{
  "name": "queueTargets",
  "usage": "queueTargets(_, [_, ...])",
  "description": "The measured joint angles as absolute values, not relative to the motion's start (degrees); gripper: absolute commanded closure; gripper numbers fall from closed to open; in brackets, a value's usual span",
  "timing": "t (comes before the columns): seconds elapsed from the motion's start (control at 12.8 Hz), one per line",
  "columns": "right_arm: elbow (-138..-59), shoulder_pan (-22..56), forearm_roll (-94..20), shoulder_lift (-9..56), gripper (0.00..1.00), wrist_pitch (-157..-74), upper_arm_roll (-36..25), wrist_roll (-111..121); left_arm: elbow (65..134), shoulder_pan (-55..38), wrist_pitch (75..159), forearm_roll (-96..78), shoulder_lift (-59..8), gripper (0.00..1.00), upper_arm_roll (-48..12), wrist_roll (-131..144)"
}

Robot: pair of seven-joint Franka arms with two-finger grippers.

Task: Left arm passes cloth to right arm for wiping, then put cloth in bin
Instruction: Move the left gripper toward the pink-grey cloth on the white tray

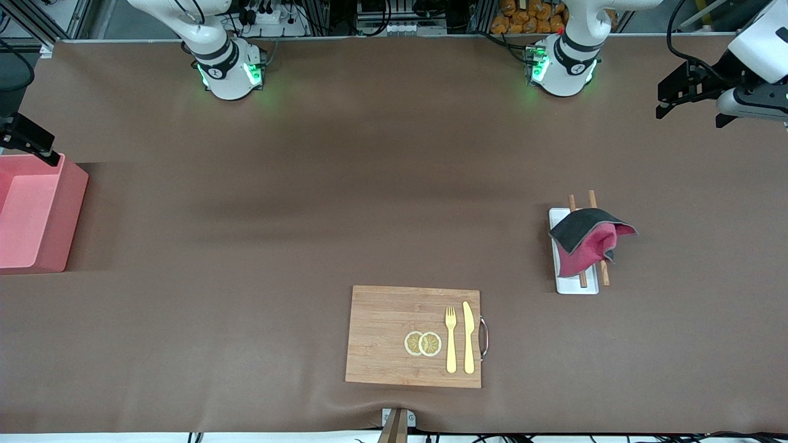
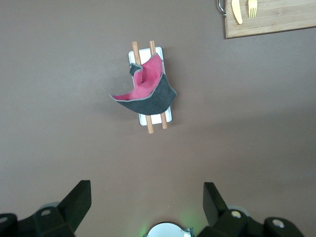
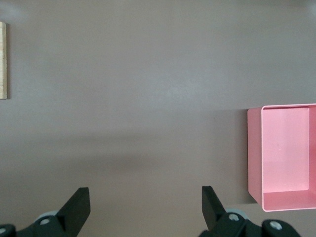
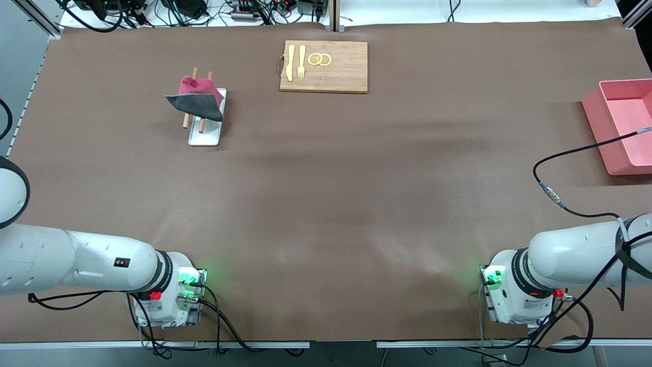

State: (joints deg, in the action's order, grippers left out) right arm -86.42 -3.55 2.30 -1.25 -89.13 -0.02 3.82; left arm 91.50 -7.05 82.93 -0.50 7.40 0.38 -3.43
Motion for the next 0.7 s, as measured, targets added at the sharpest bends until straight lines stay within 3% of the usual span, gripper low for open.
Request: queueTargets(0.7, [-86.46,-0.86,2.31,-1.26,0.00,-88.49,0.09,2.01,88.73,-6.95,82.16,-0.44,3.23,0.00,0.69,-3.99])
